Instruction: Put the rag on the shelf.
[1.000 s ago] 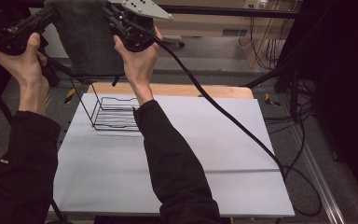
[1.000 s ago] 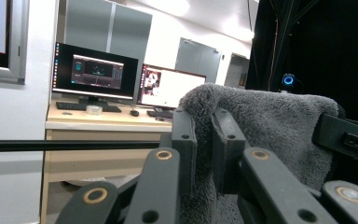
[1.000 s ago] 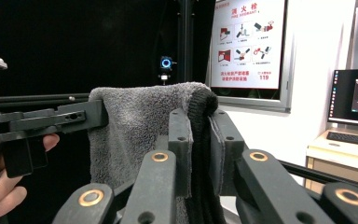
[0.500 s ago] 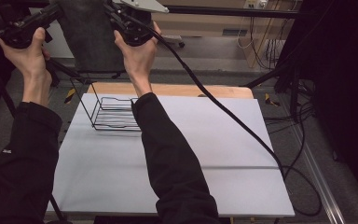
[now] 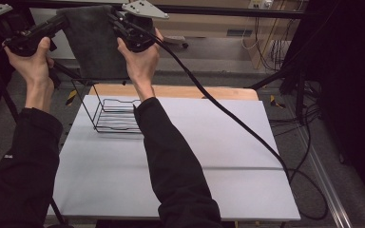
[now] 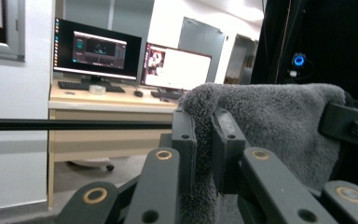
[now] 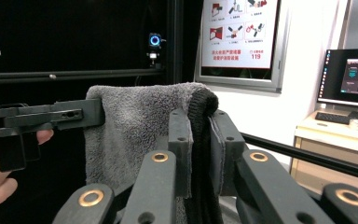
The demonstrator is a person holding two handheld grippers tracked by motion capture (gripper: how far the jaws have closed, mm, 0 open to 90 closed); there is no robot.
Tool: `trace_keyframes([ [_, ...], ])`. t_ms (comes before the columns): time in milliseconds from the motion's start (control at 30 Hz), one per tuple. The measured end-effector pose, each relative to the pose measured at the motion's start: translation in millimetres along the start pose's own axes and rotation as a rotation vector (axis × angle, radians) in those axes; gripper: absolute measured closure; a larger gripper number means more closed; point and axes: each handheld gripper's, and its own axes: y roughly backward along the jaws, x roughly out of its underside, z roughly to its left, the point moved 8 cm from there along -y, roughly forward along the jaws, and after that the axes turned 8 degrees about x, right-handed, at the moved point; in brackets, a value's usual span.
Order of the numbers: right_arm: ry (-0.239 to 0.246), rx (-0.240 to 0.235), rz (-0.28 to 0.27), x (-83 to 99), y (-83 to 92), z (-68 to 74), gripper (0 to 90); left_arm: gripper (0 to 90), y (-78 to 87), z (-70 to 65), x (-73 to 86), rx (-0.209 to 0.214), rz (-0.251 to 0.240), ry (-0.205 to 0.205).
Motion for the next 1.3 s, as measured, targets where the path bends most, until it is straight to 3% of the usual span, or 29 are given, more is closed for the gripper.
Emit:
trace_keyframes([
  [467,-0.021,-0.015,0.036,29.2,5.2,0.2,81.1,81.1,7.4,1.2,24.6,0.006,0.05,-0.014],
  [700,0.012,-0.019,0.066,43.5,5.3,6.5,81.1,81.1,14.6,6.3,38.9,0.002,0.078,-0.01],
  [867,-0.016,-0.029,0.096,57.6,5.4,6.1,81.1,81.1,18.7,6.9,49.7,0.011,0.092,-0.009],
  [1300,-0.029,-0.043,0.128,81.7,14.9,0.9,81.1,81.1,19.3,1.8,72.6,0.026,0.139,-0.015],
])
